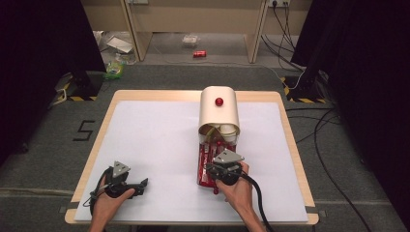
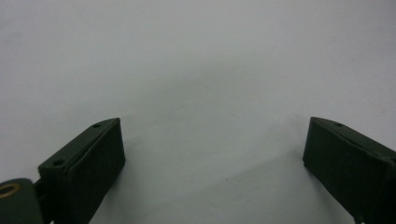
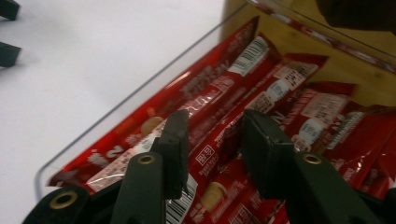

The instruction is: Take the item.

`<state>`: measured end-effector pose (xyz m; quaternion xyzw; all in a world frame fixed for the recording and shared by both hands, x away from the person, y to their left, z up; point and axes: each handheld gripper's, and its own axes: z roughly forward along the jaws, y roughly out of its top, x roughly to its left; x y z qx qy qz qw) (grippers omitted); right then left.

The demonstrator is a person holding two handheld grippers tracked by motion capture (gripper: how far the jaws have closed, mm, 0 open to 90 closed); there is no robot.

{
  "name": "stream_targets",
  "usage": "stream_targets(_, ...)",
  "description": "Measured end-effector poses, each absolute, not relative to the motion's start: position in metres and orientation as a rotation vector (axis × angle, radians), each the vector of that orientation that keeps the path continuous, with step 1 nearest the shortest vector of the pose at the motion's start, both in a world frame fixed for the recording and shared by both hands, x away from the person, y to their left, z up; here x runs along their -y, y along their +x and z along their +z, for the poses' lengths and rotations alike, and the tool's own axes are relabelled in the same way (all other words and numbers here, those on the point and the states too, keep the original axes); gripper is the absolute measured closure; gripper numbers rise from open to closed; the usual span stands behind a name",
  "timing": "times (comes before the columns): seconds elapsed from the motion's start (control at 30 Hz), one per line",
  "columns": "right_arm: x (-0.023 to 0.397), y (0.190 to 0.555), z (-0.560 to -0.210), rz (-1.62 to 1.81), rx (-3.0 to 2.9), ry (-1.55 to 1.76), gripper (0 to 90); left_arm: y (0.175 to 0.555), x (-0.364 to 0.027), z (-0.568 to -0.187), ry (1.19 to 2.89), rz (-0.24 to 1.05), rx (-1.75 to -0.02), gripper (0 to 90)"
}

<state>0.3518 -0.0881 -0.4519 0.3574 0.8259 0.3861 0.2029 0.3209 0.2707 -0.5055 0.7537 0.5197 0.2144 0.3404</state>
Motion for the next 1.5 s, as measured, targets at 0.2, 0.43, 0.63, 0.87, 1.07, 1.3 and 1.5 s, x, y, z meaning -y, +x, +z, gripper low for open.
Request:
stream_targets(0.2, 0.090, 0.356, -0.454, 1.090, -2.298, 1.033, 63.9, 0.321, -0.271, -0.505, 1.962, 0.558, -1.352, 4.6)
stream_targets(0.43, 0.088, 0.359, -0.455, 1.082, -2.289, 1.042, 65.0, 0.321, -0.271, -0.505, 1.962, 0.558, -1.352, 4.6)
stream_targets(0.63, 0.091, 0.360, -0.455, 1.087, -2.286, 1.033, 74.6, 0.321, -0.271, -0.505, 1.961, 0.557, -1.352, 4.6)
stream_targets(0.87, 0.100, 0.362, -0.445, 1.115, -2.291, 1.015, 81.6, 0.321, -0.271, -0.506, 1.961, 0.557, -1.352, 4.6)
stream_targets(1.07, 0.106, 0.359, -0.432, 1.106, -2.309, 0.970, 83.4, 0.321, -0.271, -0.505, 1.961, 0.557, -1.352, 4.6)
stream_targets(1.3, 0.121, 0.351, -0.429, 1.115, -2.344, 0.960, 83.4, 0.321, -0.271, -0.505, 1.961, 0.557, -1.352, 4.6)
stream_targets(1.5, 0.135, 0.338, -0.423, 1.153, -2.342, 0.958, 83.4, 0.321, -0.271, -0.506, 1.961, 0.557, -1.352, 4.6)
